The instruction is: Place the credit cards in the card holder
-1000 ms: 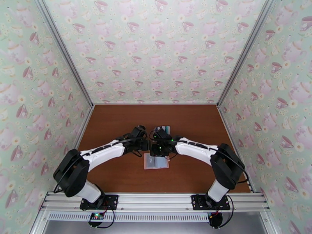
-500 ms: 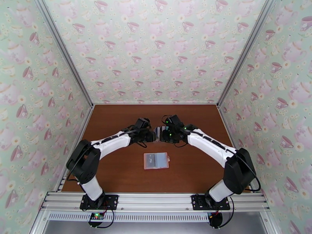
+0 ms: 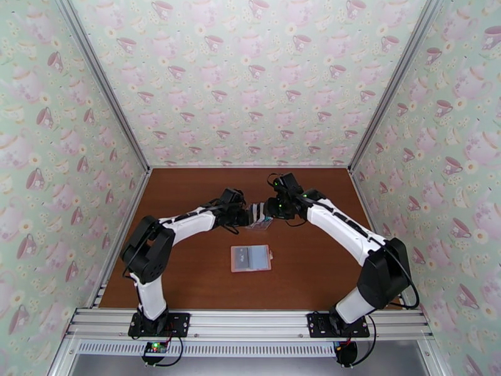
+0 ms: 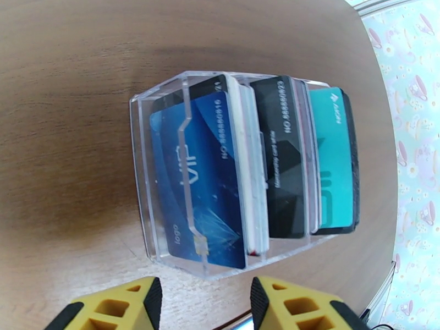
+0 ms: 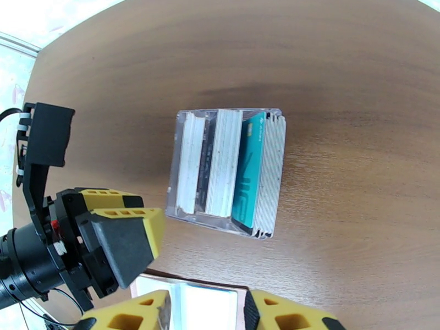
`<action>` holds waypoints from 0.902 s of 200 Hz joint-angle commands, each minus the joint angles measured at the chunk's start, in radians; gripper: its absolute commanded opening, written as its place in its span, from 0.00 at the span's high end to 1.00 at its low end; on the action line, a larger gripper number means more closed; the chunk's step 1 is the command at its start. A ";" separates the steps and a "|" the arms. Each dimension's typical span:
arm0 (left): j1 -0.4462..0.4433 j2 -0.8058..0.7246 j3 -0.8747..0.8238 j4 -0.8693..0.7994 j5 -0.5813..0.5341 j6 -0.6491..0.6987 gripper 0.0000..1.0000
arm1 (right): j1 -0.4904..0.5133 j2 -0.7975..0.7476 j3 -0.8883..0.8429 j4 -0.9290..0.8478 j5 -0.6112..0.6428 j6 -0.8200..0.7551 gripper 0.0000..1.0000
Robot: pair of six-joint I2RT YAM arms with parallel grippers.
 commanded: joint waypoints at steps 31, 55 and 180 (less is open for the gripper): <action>0.015 0.055 0.025 0.035 0.044 -0.010 0.51 | -0.010 0.047 0.048 -0.040 0.028 -0.030 0.58; 0.018 0.063 0.014 0.049 0.049 -0.014 0.51 | -0.012 0.068 0.064 -0.042 0.033 -0.033 0.58; 0.019 0.075 -0.046 0.105 0.093 -0.049 0.61 | -0.012 0.237 0.172 -0.072 0.155 -0.081 0.57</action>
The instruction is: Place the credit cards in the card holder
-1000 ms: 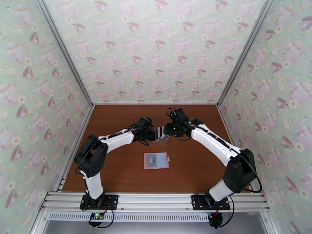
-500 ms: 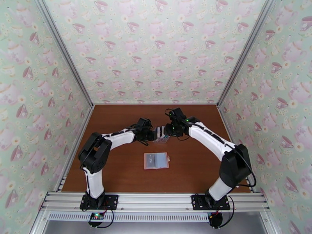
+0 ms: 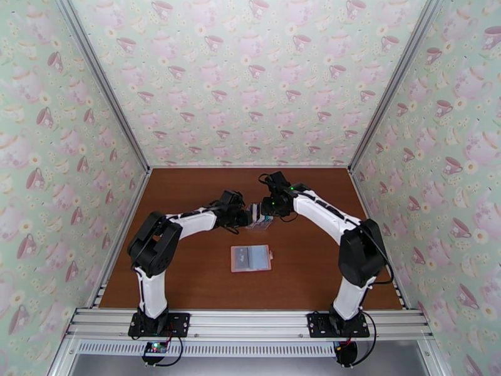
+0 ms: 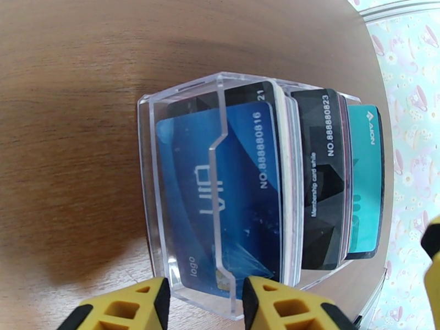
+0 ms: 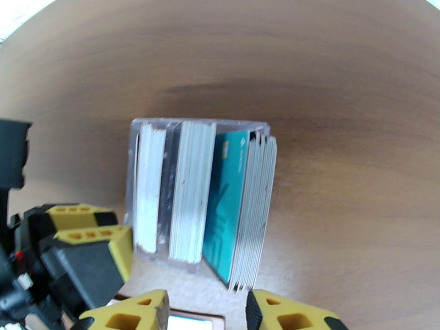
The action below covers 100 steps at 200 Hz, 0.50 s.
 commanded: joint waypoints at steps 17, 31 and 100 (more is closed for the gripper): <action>0.003 0.006 -0.036 0.023 0.027 -0.015 0.61 | -0.004 0.033 0.032 -0.024 0.086 -0.035 0.57; 0.003 0.004 -0.042 0.024 0.026 -0.016 0.61 | -0.005 0.045 0.028 -0.023 0.089 -0.038 0.57; 0.003 0.005 -0.045 0.027 0.031 -0.021 0.61 | -0.004 0.075 -0.013 0.019 0.060 -0.030 0.57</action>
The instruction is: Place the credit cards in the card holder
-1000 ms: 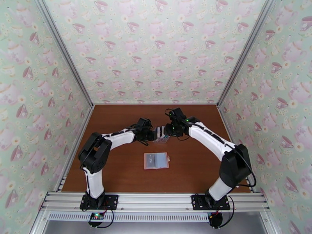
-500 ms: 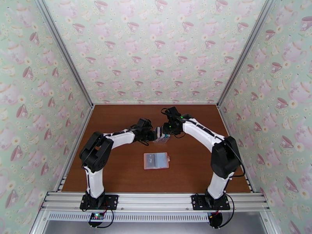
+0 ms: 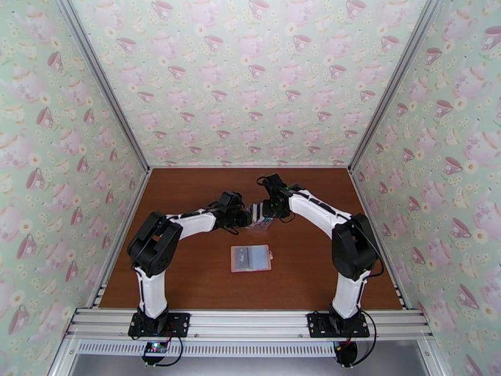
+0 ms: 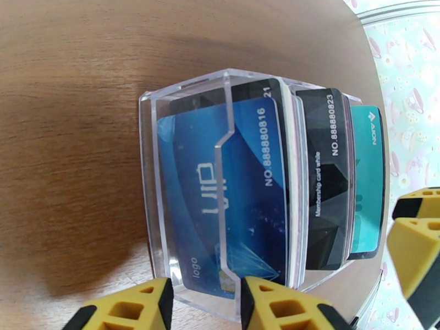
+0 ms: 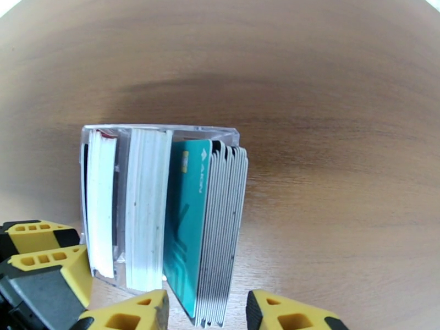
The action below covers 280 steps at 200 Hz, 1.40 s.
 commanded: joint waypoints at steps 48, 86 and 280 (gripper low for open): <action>-0.002 0.006 -0.018 -0.019 0.020 -0.011 0.61 | -0.004 0.030 -0.030 0.024 0.004 -0.009 0.57; 0.000 0.011 -0.012 -0.018 0.023 -0.014 0.61 | -0.004 0.037 -0.036 0.032 0.002 -0.010 0.57; 0.001 0.006 -0.021 -0.021 0.019 -0.014 0.62 | -0.055 0.020 -0.007 0.008 0.008 -0.036 0.58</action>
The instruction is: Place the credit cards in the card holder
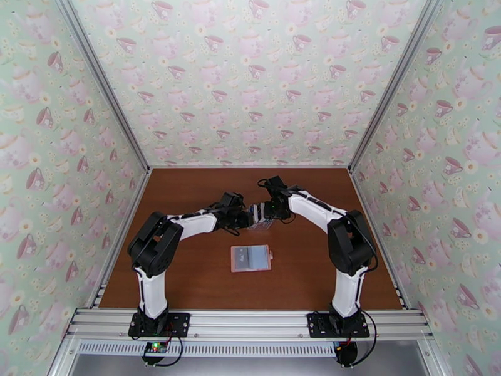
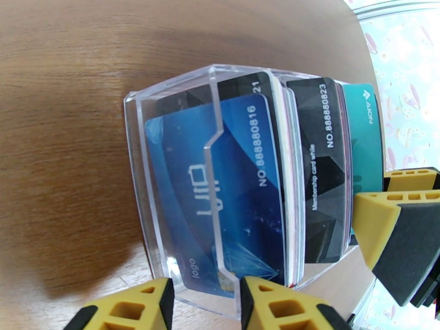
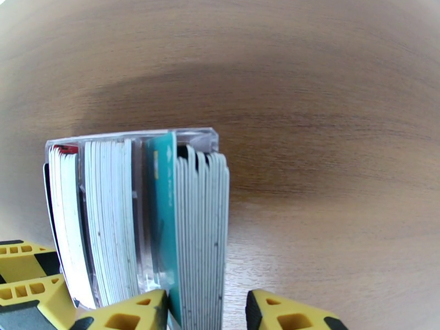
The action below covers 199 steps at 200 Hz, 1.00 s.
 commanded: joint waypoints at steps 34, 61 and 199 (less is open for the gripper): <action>0.006 0.006 -0.020 -0.031 0.002 -0.001 0.62 | -0.018 -0.032 0.041 -0.050 0.043 -0.026 0.59; 0.010 0.008 -0.021 -0.036 0.002 -0.001 0.62 | -0.018 -0.033 0.059 -0.064 0.049 -0.030 0.60; 0.015 0.021 -0.012 -0.036 0.014 -0.008 0.63 | -0.019 -0.034 0.104 -0.097 0.032 -0.055 0.75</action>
